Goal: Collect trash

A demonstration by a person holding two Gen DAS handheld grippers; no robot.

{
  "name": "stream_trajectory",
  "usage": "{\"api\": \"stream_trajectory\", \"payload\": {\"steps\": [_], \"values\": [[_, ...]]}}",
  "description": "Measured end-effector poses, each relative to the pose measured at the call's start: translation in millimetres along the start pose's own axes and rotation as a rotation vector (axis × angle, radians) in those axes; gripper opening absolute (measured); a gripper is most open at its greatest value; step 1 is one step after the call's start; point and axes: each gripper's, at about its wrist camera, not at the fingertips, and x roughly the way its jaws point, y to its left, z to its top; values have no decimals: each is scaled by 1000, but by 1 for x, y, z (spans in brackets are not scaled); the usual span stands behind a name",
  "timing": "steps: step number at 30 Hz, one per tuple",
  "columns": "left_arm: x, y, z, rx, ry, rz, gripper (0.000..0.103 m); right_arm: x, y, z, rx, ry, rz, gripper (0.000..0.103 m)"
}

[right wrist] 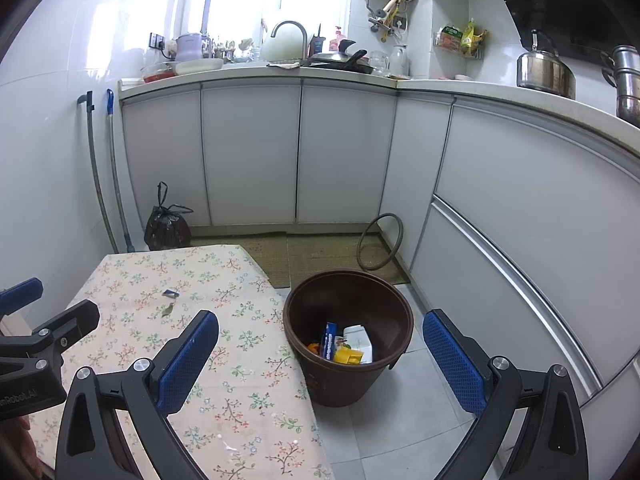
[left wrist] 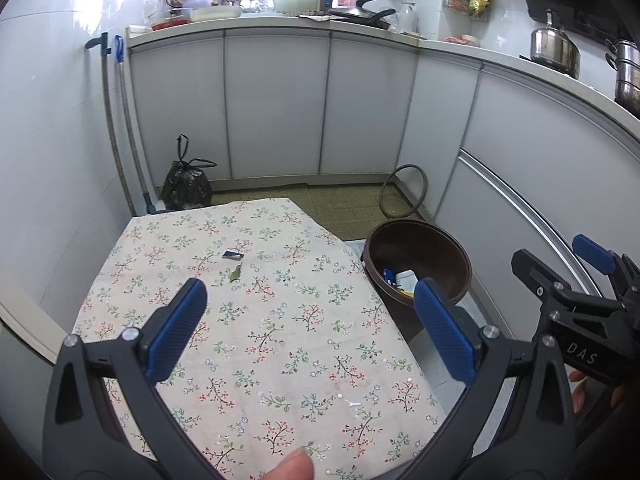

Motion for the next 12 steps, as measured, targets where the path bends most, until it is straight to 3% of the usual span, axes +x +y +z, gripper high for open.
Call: {"api": "stream_trajectory", "payload": {"steps": [12], "values": [[6, 2, -3, -4, 36, 14, 103, 3, 3, -2, -1, 12, 8, 103]]}}
